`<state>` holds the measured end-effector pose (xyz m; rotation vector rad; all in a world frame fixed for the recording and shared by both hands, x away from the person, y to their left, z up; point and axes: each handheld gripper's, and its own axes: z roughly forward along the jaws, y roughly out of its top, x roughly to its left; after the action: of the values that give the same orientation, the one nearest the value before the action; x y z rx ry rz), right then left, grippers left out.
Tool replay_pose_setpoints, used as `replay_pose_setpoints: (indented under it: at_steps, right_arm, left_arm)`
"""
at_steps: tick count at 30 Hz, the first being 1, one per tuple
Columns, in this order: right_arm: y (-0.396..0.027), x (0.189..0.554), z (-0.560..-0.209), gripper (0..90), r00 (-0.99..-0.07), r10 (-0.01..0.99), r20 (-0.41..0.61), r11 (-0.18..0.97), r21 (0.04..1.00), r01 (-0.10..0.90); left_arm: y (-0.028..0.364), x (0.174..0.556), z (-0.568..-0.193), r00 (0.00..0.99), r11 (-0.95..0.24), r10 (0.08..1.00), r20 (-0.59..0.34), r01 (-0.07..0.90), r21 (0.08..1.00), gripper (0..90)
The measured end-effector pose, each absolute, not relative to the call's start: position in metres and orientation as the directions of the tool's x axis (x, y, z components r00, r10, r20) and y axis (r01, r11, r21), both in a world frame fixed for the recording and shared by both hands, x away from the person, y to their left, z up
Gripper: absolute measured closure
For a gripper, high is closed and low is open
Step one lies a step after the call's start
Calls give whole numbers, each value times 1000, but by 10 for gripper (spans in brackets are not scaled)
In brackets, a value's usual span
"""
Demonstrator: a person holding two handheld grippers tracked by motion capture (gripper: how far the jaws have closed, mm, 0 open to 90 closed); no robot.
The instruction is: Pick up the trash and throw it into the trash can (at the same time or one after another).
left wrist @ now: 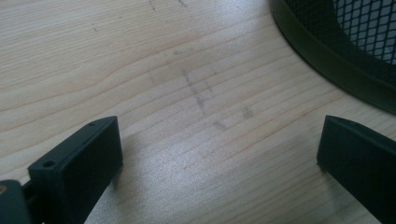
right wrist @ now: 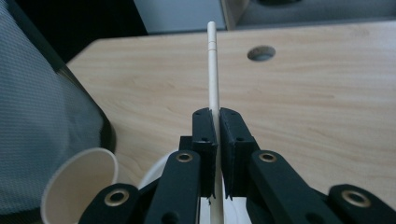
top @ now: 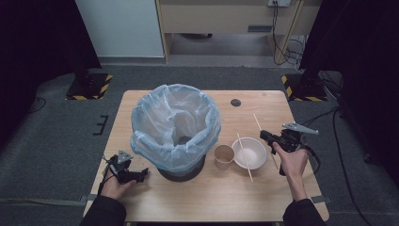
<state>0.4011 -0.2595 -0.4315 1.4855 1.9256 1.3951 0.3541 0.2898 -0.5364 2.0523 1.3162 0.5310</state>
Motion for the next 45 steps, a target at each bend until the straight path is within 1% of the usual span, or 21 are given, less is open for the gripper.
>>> replay_pose_setpoints:
  at_steps: [11, 21, 26, 29, 35, 40, 45]
  right_arm:
    - [-268, 393, -401, 857, -465, 824, 324, -101, 892, 442]
    - [-263, 385, -377, 857, -530, 776, 343, -154, 917, 367]
    - [-262, 383, -368, 857, -552, 759, 345, -175, 925, 338]
    - [-262, 381, -361, 857, -558, 751, 354, -207, 928, 310]
    - [-262, 378, -346, 857, -581, 740, 339, -230, 939, 255]
    - [-259, 379, -331, 857, -599, 721, 348, -281, 937, 207]
    - [-252, 382, -314, 857, -614, 723, 317, -267, 948, 175]
  left_arm:
    - [290, 354, -536, 418, -298, 908, -3, 652, 698, 0]
    - [290, 354, -536, 418, -298, 908, -3, 652, 698, 0]
    - [290, 354, -536, 418, -297, 909, -3, 652, 698, 0]
    - [290, 354, -537, 418, -297, 909, -3, 652, 698, 0]
    - [290, 354, -536, 418, -297, 908, -3, 652, 698, 0]
    - [290, 354, -537, 418, -297, 908, -3, 651, 698, 0]
    - [290, 354, -537, 418, -298, 908, -3, 652, 698, 0]
